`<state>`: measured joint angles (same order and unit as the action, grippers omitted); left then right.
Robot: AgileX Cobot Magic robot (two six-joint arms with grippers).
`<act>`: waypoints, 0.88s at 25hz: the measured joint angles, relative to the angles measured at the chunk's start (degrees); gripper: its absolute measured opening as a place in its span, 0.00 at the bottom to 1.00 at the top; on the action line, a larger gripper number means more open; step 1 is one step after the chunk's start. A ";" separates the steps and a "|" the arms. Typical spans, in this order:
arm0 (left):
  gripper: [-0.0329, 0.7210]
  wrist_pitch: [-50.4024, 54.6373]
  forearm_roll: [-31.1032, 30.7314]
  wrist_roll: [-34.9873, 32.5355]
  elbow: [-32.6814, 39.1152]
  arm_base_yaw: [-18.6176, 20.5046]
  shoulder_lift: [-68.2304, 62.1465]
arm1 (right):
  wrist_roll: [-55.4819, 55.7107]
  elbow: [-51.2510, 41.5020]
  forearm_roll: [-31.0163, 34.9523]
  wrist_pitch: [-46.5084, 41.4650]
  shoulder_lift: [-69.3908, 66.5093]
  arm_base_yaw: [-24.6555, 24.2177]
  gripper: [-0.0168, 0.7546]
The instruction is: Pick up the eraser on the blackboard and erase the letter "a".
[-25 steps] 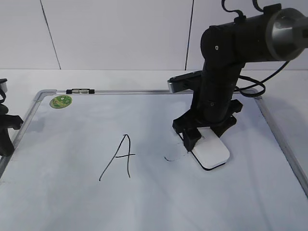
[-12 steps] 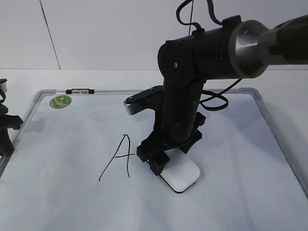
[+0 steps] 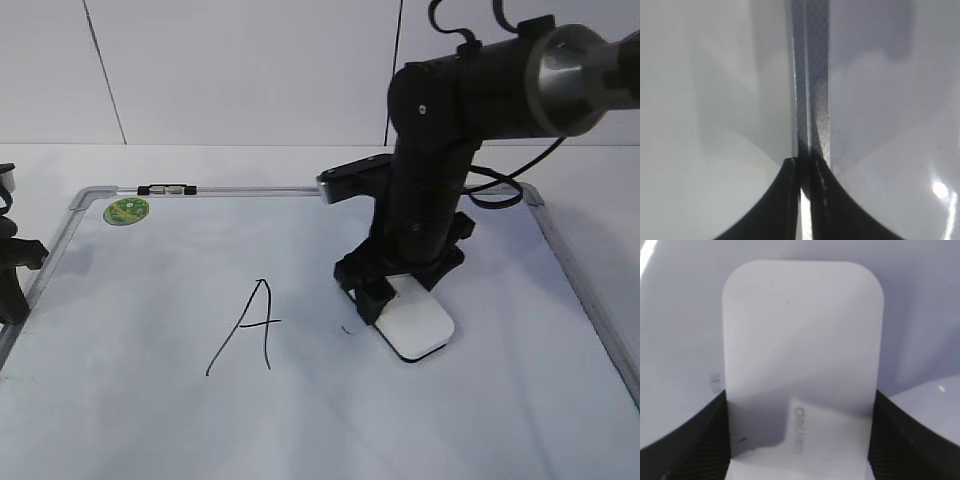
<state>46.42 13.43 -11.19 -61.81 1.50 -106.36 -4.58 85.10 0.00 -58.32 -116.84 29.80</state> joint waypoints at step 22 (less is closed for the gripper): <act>0.07 -0.08 0.00 0.00 0.00 0.00 0.00 | 0.31 -6.76 0.00 4.00 3.38 6.54 0.74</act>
<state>46.34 13.43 -11.19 -61.81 1.50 -106.36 -4.27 78.34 0.00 -54.32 -113.46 36.35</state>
